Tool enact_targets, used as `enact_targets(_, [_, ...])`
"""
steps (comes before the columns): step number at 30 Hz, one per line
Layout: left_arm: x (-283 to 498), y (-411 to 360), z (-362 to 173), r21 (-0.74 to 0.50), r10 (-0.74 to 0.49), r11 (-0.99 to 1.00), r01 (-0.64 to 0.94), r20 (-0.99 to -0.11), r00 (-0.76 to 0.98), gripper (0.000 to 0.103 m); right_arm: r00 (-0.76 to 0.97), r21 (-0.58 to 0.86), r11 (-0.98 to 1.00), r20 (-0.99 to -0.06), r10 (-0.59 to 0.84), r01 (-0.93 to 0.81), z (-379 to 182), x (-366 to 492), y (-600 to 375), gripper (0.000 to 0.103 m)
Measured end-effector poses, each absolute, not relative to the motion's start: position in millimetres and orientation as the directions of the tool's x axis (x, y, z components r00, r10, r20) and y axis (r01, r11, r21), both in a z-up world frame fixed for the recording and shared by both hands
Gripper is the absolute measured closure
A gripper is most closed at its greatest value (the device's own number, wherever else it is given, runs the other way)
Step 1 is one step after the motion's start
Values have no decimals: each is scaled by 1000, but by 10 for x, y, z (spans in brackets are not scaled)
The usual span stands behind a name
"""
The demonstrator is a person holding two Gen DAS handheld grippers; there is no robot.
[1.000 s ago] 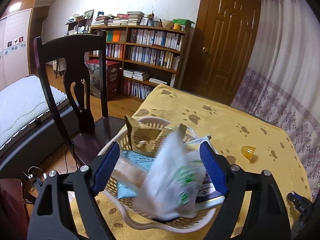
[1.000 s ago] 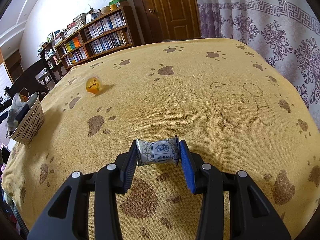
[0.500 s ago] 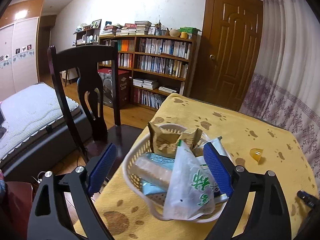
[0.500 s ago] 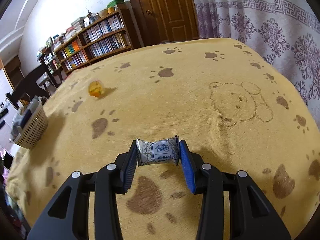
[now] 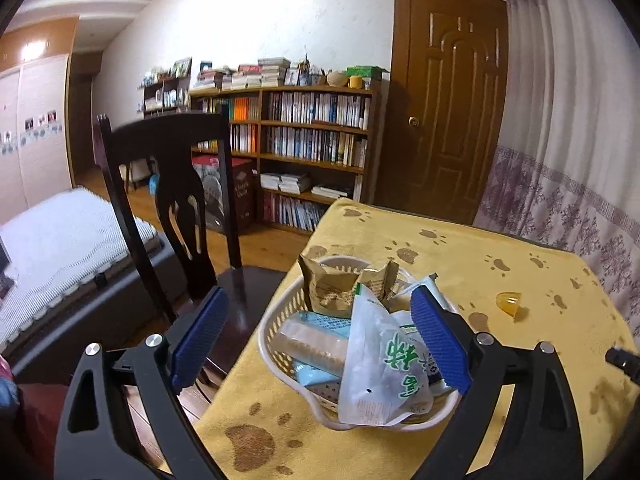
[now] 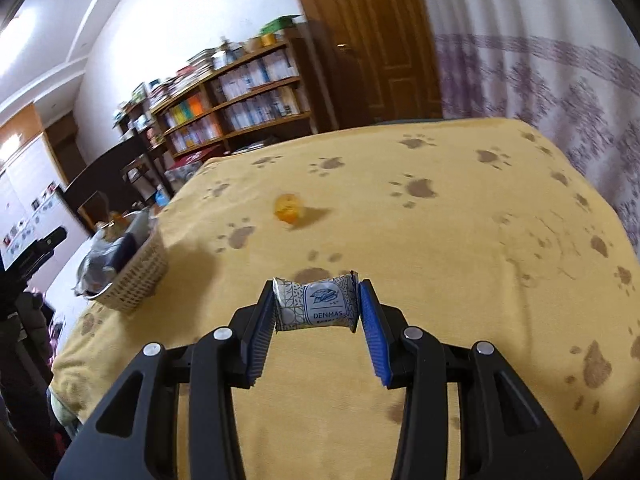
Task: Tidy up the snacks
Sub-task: 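Carry the white candy into the basket and open the right tool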
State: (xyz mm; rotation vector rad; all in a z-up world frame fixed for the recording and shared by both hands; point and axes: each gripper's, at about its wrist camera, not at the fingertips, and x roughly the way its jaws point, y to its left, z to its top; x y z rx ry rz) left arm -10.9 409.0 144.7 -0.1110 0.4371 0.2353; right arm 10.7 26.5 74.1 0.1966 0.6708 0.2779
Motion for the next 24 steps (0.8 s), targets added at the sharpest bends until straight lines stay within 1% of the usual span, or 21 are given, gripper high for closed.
enact_targets(3, [-126, 4073, 1458, -35, 215, 967, -252, -417, 883, 7, 737, 238, 935, -577, 353, -262, 858, 143, 624, 61])
enact_targets(6, [-126, 4069, 1454, -29, 215, 968, -250, -423, 881, 7, 724, 214, 919, -568, 392, -330, 972, 187, 987, 61])
enact_targets(12, [-163, 3957, 1452, 66, 268, 962, -264, -399, 877, 6, 690, 166, 876, -556, 462, -453, 1156, 261, 1746, 61])
enact_targets(18, [-154, 3963, 1459, 60, 245, 968, -242, -406, 881, 6, 665, 142, 845, -555, 500, -516, 1297, 332, 2256, 61])
enact_targets(24, [-158, 4050, 1469, 54, 261, 964, -262, -401, 878, 6, 654, 128, 829, -554, 515, -545, 1395, 446, 2558, 61])
